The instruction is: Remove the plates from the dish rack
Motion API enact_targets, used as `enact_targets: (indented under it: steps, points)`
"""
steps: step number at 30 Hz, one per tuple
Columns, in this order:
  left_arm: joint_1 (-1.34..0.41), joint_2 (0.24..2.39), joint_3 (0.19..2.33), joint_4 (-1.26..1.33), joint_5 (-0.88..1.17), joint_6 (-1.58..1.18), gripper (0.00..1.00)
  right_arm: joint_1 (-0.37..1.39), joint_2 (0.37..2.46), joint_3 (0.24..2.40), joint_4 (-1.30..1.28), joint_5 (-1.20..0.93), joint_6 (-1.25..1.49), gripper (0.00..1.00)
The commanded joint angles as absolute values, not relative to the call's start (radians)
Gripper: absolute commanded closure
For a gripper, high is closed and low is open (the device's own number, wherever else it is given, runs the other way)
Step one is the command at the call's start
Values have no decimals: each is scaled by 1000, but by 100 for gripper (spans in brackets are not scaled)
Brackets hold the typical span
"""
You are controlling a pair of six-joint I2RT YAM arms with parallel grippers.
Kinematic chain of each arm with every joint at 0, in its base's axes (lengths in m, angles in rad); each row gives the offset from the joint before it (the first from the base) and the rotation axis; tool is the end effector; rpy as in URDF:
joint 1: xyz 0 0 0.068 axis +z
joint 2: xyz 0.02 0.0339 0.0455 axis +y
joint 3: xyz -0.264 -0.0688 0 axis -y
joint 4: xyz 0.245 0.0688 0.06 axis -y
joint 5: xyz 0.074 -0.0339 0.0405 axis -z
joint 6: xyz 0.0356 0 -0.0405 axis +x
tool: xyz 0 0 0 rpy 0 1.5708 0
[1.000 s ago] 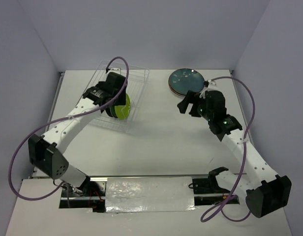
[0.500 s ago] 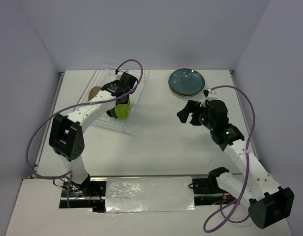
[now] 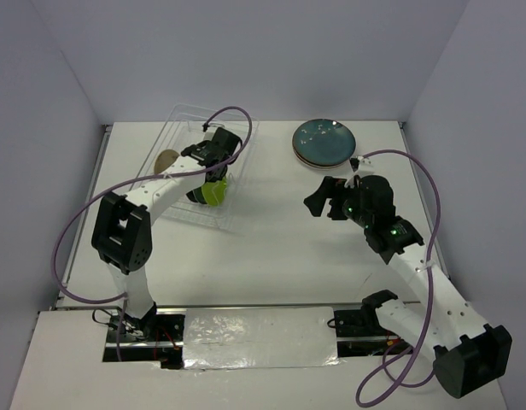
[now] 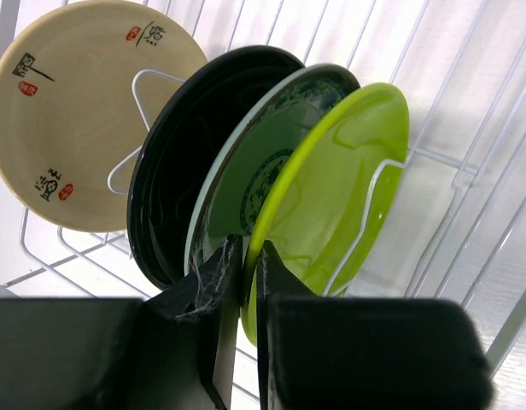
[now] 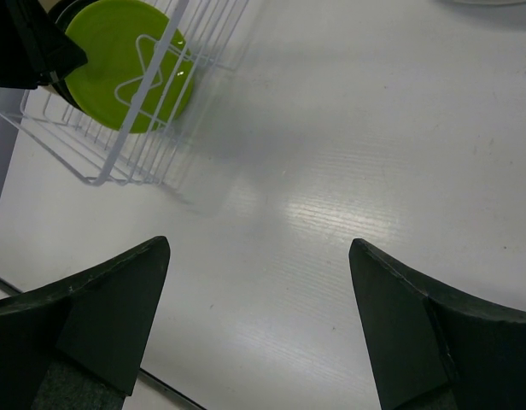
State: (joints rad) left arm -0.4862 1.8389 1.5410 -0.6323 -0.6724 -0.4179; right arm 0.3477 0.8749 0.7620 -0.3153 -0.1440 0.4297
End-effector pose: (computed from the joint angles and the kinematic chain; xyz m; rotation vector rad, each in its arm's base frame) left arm 0.3663 -0.1685 0.2719 -0.1849 2.2700 0.3834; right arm 0.1866 0.0731 0.3028 -0.0109 2.0526 0.6364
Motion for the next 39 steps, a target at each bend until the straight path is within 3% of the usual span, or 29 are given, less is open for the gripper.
enact_targets:
  steps: [1, 3, 14, 19, 25, 32, 36, 38, 39]
  points:
    - [-483, 1798, 1549, -627, -689, -436, 90, 360, 833, 788, -296, -129, 437, 7]
    - [-483, 1778, 1577, -652, -704, -422, 100, 364, 818, 793, -299, -129, 442, 7]
    - [-515, 1623, 1712, -745, -617, -354, 100, 364, 801, 807, -284, -114, 472, 1]
    - [-515, 1470, 1657, -687, -362, -394, 100, 364, 796, 743, -88, -257, 482, 0]
    - [-514, 1217, 1375, -364, 21, -518, 100, 361, 902, 701, 159, -524, 529, 0]
    - [-511, 1158, 1224, -158, 368, -617, 100, 359, 979, 666, 347, -675, 626, 11]
    - [-511, 1166, 1186, -138, 367, -637, 100, 359, 968, 657, 373, -681, 637, 19]
    - [-511, 1172, 1157, -103, 385, -641, 100, 359, 960, 653, 365, -651, 637, 28]
    - [-509, 1177, 1140, -89, 405, -653, 100, 359, 957, 655, 348, -638, 632, 43]
